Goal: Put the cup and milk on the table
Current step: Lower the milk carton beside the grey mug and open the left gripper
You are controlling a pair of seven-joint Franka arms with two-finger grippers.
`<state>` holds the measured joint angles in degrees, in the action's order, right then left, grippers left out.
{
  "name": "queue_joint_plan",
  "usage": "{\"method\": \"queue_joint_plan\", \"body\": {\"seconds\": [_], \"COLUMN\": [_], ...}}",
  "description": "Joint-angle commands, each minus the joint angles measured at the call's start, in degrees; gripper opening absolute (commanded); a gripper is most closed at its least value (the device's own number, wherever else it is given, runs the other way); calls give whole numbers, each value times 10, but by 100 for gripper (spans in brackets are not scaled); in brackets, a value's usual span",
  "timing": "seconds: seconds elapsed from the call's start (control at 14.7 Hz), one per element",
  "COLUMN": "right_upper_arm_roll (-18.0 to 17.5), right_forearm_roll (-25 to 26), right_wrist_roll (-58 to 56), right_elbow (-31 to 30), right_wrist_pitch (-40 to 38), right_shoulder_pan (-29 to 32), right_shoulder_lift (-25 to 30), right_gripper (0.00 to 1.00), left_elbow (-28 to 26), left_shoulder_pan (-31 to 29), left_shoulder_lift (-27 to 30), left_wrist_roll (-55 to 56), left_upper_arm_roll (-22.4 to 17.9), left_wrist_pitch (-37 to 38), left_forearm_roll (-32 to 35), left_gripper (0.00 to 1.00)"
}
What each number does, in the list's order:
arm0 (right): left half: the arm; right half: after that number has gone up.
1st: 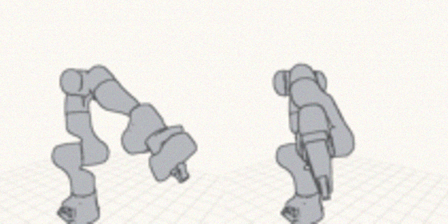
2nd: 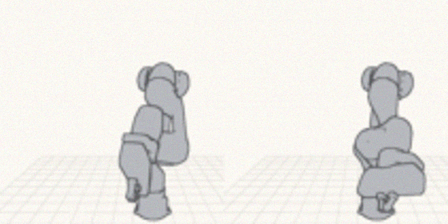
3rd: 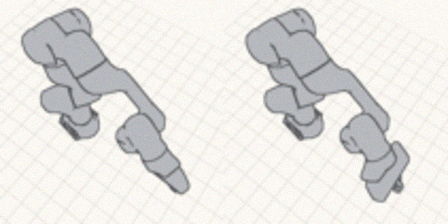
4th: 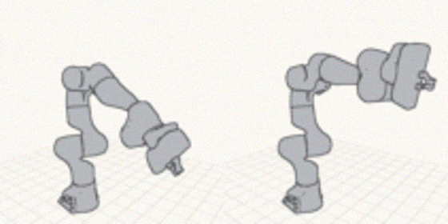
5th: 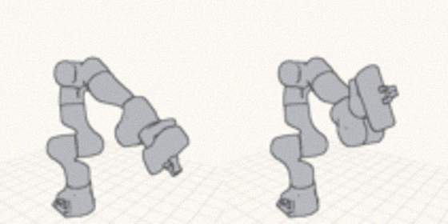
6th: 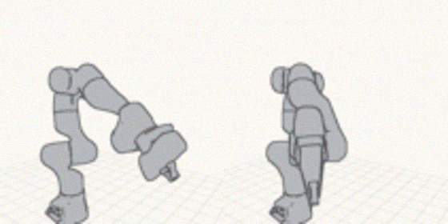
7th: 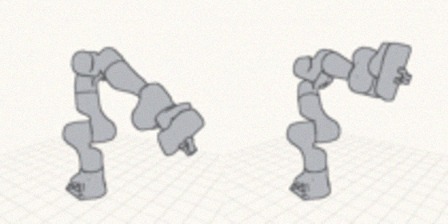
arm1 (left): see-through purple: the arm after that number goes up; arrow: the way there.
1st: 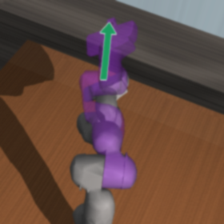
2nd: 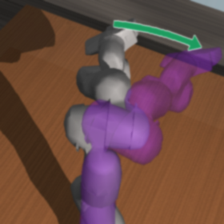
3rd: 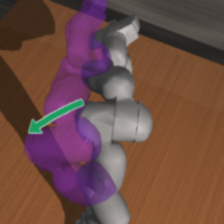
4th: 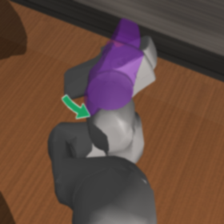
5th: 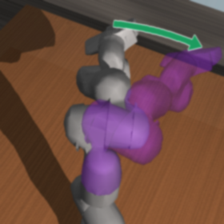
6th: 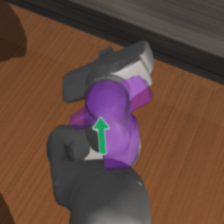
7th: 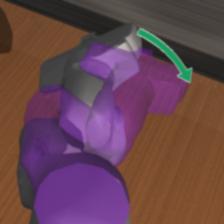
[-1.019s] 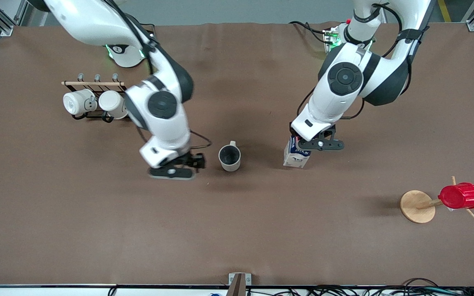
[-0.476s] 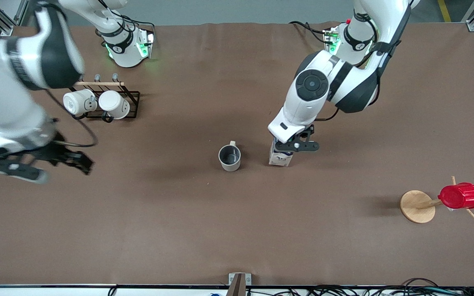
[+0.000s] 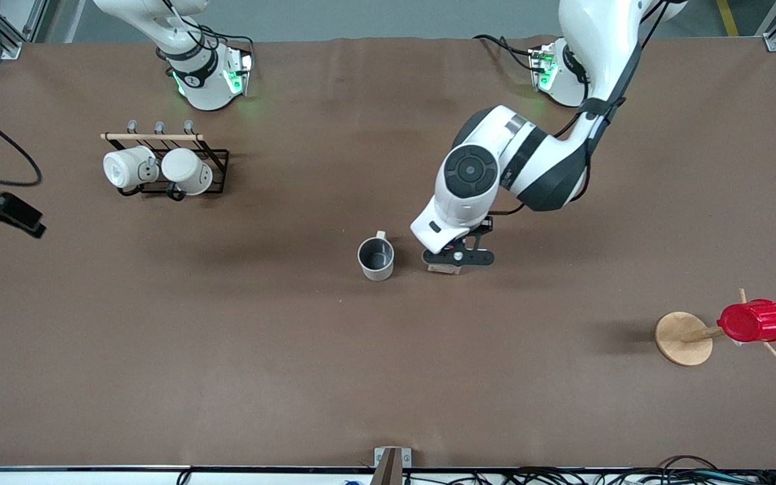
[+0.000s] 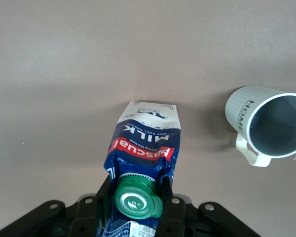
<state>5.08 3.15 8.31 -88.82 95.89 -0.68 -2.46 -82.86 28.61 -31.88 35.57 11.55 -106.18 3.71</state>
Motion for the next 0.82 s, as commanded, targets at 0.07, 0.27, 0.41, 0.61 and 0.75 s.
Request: {"method": "queue_joint_plan", "body": {"seconds": [0.07,0.27,0.41,0.61,0.75], "right_upper_arm_roll": [-6,-11,-11,-11,-11], "right_forearm_roll": [-18,-18,-19,-19,-19], "right_wrist_roll": [-15,-20,-37,-38,-38], "right_elbow": [13,42,38,37,37], "right_wrist_pitch": [-57,-76,-75,-74,-75], "right_shoulder_pan": [12,13,13,12,11], "right_shoulder_lift": [31,24,23,22,22], "right_gripper": [100,100,100,100,100], "left_elbow": [72,105,107,110,125], "left_shoulder_pan": [11,12,14,29,29], "left_shoulder_lift": [-41,-61,-63,-68,-76], "left_wrist_roll": [8,6,6,8,11], "left_upper_arm_roll": [-4,1,2,1,1], "left_wrist_pitch": [50,75,74,74,75], "left_forearm_roll": [8,7,7,5,-8], "left_gripper": [27,27,27,27,27]}}
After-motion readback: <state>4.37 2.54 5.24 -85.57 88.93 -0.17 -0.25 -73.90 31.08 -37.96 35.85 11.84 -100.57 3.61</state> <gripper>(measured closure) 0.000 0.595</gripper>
